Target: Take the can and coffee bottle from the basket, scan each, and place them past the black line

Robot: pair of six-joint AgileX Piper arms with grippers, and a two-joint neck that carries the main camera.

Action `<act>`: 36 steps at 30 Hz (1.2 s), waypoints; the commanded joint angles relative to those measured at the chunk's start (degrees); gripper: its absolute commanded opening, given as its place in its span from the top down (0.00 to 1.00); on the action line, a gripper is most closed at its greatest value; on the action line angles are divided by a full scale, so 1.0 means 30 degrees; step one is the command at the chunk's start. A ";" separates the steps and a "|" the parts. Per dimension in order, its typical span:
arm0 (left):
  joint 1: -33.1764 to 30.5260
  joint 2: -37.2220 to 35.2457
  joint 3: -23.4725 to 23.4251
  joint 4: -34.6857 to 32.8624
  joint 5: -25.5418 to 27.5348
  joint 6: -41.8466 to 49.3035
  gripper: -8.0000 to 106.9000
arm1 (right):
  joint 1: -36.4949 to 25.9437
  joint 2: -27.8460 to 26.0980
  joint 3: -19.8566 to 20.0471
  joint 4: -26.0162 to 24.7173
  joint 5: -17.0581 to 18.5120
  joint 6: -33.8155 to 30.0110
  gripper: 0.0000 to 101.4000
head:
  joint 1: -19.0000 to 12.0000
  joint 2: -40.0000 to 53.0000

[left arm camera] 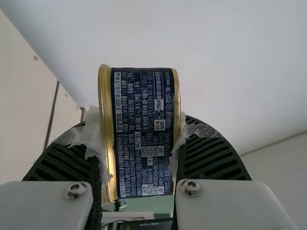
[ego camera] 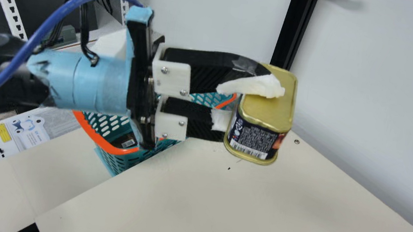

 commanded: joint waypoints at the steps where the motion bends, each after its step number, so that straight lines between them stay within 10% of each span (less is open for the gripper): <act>1: 0.0022 -0.0639 0.0584 -0.0747 0.0024 -0.1002 0.84 | 0.0000 0.0000 0.0000 0.0000 0.0000 0.0000 0.00 | -0.0475 0.0305; 14: 0.1111 -0.5537 0.1276 -0.0747 0.0024 -0.8994 0.84 | 0.0000 0.0000 0.0000 0.0004 0.0000 0.0000 0.00 | -0.0475 0.0305; 36: 0.1085 -0.5536 0.1265 -0.0740 0.0062 -0.8992 0.84 | 0.0000 0.0000 0.0000 0.0004 0.0000 0.0000 0.00 | -0.0475 0.0305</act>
